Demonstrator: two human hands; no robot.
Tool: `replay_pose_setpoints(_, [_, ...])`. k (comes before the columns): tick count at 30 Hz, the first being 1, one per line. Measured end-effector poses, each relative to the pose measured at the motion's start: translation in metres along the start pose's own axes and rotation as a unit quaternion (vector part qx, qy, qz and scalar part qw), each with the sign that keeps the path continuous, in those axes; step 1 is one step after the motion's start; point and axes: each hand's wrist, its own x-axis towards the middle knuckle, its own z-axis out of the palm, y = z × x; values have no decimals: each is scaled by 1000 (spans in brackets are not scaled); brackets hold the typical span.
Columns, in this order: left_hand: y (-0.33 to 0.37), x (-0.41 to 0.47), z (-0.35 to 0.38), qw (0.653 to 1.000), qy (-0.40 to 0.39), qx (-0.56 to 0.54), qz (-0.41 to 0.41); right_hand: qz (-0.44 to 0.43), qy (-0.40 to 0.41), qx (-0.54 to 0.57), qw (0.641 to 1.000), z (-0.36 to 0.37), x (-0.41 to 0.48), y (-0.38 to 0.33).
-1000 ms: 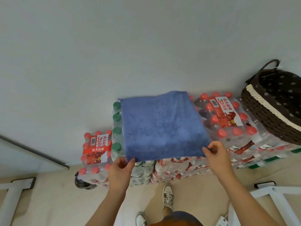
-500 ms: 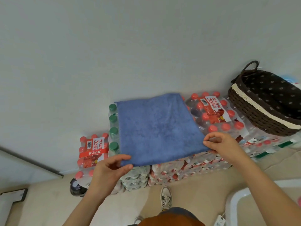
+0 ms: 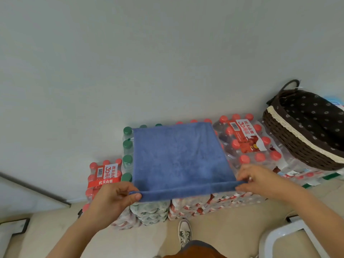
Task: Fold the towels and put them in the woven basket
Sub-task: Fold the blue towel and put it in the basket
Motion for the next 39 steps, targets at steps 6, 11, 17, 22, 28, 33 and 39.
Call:
replay_pose_setpoints(6, [-9, 31, 0, 998, 19, -9, -66, -5, -125, 189, 974, -33, 40, 5])
replay_pose_setpoints(11, [3, 82, -3, 974, 154, -106, -129, 56, 81, 509, 855, -39, 94, -10])
replay_pose_setpoints(17, [7, 138, -9, 939, 243, -173, -174, 69, 187, 516, 833, -43, 150, -18])
replay_pose_setpoints(22, [-1, 162, -10, 935, 253, -152, -196, 28, 276, 299, 913, -38, 172, -10])
replay_pose_setpoints(28, [-12, 174, -14, 942, 242, -113, -205, -31, 267, 148, 952, -34, 182, -3])
replay_pose_setpoints(33, [-11, 181, -17, 958, 210, -12, -193, -68, 221, 111, 967, -36, 190, 5])
replay_pose_setpoints(39, [-11, 186, -21, 964, 159, 167, -131, -126, 109, 53, 985, -57, 194, 5])
